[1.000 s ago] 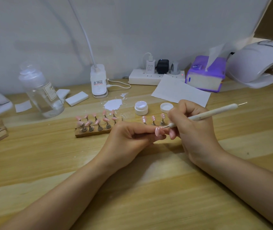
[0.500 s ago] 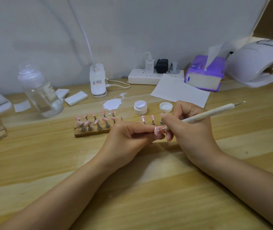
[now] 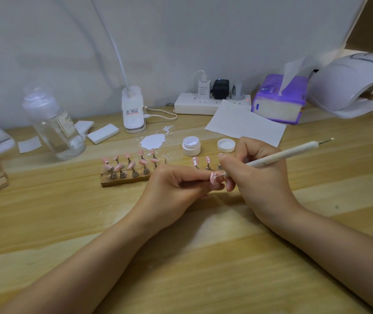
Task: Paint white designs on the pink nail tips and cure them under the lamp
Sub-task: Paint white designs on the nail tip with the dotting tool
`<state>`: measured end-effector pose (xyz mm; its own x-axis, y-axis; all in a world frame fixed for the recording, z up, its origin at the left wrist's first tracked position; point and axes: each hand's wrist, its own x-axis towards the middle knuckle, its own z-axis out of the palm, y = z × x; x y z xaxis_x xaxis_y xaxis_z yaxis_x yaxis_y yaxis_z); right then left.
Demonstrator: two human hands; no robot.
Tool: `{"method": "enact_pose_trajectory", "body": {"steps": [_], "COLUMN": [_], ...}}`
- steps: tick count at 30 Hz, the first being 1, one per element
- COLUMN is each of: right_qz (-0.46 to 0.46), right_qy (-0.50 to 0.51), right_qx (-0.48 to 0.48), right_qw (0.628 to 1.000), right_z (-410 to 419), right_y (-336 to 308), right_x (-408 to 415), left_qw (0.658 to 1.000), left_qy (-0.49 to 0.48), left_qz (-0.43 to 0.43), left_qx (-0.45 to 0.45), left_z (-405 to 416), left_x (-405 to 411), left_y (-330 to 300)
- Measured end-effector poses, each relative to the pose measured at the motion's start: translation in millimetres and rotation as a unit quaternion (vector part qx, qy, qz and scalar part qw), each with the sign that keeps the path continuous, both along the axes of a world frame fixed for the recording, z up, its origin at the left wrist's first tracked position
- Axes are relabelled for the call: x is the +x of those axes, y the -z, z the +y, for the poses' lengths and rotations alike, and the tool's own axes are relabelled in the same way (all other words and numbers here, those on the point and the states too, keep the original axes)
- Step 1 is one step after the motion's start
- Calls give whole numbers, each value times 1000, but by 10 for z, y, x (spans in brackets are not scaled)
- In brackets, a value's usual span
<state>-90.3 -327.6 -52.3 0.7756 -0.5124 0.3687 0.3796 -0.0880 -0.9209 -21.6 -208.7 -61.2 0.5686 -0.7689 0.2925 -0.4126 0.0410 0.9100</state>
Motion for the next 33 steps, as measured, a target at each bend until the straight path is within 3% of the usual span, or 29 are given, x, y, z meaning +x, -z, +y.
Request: {"method": "enact_pose_trajectory", "body": {"steps": [33], "right_qz": [7], "right_qy": [-2], "right_qx": [15], "right_qw": [1000], "right_z": [7], "right_y": [0], "right_x": [-5], "left_qw": [1000], "left_qy": [7], "left_qz": [20], "left_qx": [-4], "left_z": [-1], "left_x": [2], "left_y": [11]}}
